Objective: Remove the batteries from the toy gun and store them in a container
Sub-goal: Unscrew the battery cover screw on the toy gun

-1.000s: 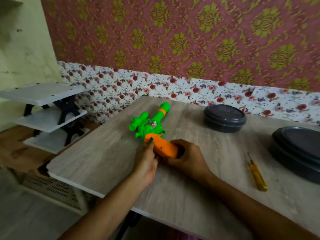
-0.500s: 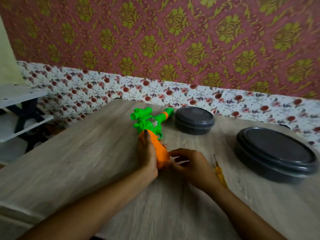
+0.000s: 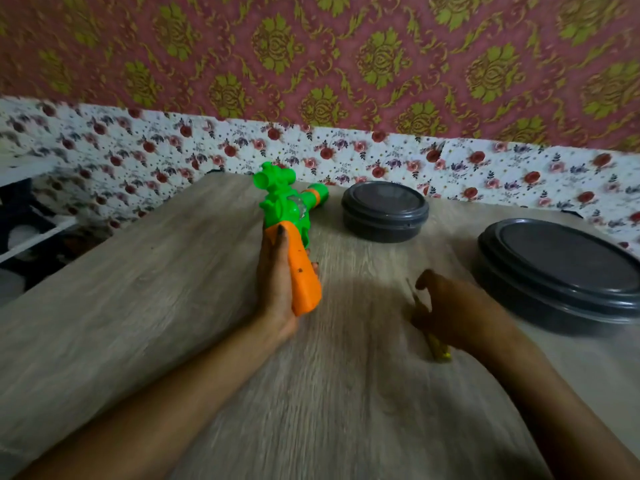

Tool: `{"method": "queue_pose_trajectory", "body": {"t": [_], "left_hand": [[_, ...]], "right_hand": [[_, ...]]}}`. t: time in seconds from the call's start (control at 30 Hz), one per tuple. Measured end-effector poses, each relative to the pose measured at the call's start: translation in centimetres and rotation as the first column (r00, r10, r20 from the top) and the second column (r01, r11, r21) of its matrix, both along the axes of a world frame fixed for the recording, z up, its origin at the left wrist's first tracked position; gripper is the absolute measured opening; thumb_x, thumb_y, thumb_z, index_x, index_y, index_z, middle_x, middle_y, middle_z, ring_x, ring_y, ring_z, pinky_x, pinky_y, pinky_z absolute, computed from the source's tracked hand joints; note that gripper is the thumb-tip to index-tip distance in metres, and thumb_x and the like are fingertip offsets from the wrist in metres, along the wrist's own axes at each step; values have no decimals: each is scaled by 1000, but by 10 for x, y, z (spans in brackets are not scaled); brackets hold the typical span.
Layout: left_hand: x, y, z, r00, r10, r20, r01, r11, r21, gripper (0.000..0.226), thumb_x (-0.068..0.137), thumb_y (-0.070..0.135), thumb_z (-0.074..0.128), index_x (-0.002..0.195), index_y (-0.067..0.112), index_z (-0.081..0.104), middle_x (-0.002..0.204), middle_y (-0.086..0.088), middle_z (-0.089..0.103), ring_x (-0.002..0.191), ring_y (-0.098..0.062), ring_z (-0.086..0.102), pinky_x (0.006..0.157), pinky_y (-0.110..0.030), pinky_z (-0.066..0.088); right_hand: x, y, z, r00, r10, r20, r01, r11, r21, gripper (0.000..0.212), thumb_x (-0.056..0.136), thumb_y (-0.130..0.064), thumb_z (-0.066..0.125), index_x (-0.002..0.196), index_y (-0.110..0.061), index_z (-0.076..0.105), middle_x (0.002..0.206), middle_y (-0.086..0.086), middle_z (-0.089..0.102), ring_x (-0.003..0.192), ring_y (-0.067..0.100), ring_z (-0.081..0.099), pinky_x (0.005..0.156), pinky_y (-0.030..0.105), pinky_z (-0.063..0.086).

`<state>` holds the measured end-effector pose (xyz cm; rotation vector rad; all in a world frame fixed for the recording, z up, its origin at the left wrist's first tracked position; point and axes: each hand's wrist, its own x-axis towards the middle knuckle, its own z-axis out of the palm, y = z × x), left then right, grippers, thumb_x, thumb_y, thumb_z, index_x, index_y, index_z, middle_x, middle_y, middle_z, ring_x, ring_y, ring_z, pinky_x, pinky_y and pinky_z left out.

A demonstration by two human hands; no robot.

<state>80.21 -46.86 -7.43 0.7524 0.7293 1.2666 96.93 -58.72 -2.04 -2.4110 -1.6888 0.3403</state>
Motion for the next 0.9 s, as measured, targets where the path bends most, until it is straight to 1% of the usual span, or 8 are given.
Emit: {"method": "queue_pose_trajectory", "body": {"t": [0.1, 0.2, 0.33, 0.5, 0.57, 0.63, 0.7, 0.9], "left_hand": [[1, -6, 1, 1000, -8, 11, 8, 1000, 11, 50, 92, 44, 45, 135, 18, 45, 91, -6, 55, 49, -6, 60, 47, -20, 50], [0, -11, 3, 1000, -4, -4, 4, 1000, 10, 46, 93, 42, 45, 131, 18, 47, 87, -6, 57, 48, -5, 60, 46, -19, 50], [-2, -16, 11, 1000, -14, -5, 14, 1000, 16, 24, 95, 38, 42, 115, 27, 50, 86, -4, 59, 48, -3, 61, 45, -18, 49], [-3, -18, 13, 996, -89, 7, 89, 996, -27, 34, 94, 42, 41, 108, 16, 56, 74, -5, 56, 48, -8, 57, 47, -19, 48], [-4, -17, 14, 995, -96, 7, 97, 994, -41, 45, 94, 43, 40, 122, 10, 53, 75, -5, 55, 46, -9, 56, 45, -18, 47], [-5, -16, 14, 994, -106, -4, 106, 994, -36, 41, 94, 43, 39, 111, 10, 55, 72, -5, 55, 43, -9, 55, 43, -17, 45], [-5, -17, 16, 993, -116, -19, 115, 993, -25, 34, 94, 43, 38, 97, 14, 55, 69, -5, 54, 41, -8, 54, 43, -16, 43], [-3, -16, 13, 995, -79, -65, 77, 996, -33, 57, 92, 46, 40, 132, 6, 47, 80, -6, 55, 56, -15, 53, 45, -19, 46]], "right_hand": [[-11, 3, 0, 968, 69, -241, -8, 970, 243, 36, 81, -22, 66, 112, -26, 48, 83, -7, 57, 65, 7, 60, 49, 18, 47], [-26, -2, 3, 862, 257, -436, 12, 851, 525, 22, 73, -18, 72, 86, -27, 57, 77, -7, 64, 65, 7, 66, 55, 16, 54], [-41, -7, 5, 679, 433, -593, 51, 778, 626, 18, 69, 1, 72, 75, -15, 66, 81, -7, 68, 71, -6, 66, 61, 5, 49], [-42, -8, 5, 743, 469, -478, -32, 739, 673, 33, 70, 3, 71, 83, -26, 64, 88, -12, 64, 78, -10, 63, 68, 3, 47], [-42, -9, 7, 746, 476, -466, 19, 684, 729, 25, 66, -17, 73, 86, -26, 62, 86, -13, 66, 79, -5, 66, 68, 7, 50], [-43, -10, 8, 770, 474, -428, 44, 629, 776, 28, 62, -37, 65, 88, -26, 63, 87, -12, 68, 81, 4, 68, 72, 16, 55], [-42, -8, 7, 770, 494, -404, 37, 597, 801, 26, 68, -38, 63, 90, -25, 63, 89, -11, 69, 83, 6, 68, 76, 23, 56], [-45, -7, 1, 846, 499, -189, -110, 511, 852, 20, 80, -36, 55, 97, -24, 58, 92, -16, 65, 83, 5, 65, 74, 27, 55]]}}
